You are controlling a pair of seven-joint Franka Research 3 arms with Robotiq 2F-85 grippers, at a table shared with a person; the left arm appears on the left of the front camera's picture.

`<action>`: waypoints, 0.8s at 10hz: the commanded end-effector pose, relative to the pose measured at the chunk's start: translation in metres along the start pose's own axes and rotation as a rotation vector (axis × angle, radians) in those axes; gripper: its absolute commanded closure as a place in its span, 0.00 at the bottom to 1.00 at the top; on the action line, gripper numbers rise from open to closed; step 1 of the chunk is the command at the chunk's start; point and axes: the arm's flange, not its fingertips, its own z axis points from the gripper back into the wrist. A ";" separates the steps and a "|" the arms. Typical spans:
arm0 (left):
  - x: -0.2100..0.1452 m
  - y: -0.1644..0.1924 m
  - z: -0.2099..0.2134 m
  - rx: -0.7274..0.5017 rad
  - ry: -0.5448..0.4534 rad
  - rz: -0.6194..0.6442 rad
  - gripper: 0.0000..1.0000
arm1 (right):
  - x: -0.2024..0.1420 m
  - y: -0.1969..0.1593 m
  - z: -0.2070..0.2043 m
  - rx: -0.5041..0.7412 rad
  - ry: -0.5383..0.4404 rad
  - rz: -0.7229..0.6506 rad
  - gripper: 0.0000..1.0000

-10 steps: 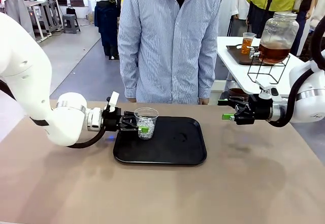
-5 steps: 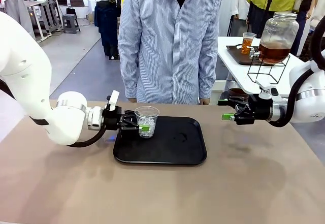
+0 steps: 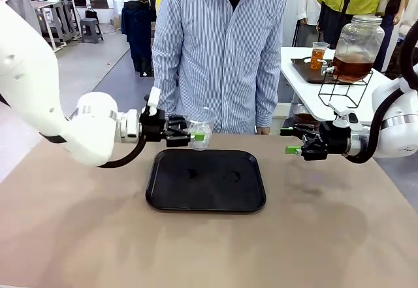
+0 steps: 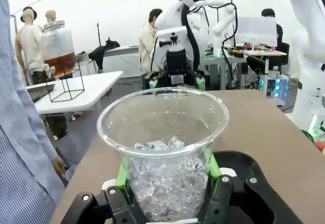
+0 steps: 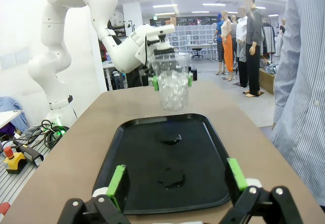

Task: Pour the drink into the iced cup.
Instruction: Pick up the iced cup indicated by the human and present it to them, then open the gripper to release the iced cup you were holding.

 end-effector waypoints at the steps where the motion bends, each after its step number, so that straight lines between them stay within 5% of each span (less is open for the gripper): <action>1: 0.022 0.010 -0.014 0.026 0.009 -0.002 0.33 | 0.003 -0.001 -0.001 0.001 0.001 -0.002 0.00; 8: 0.036 0.015 -0.014 0.013 0.006 -0.026 0.33 | 0.003 -0.001 -0.001 0.001 0.001 -0.002 0.00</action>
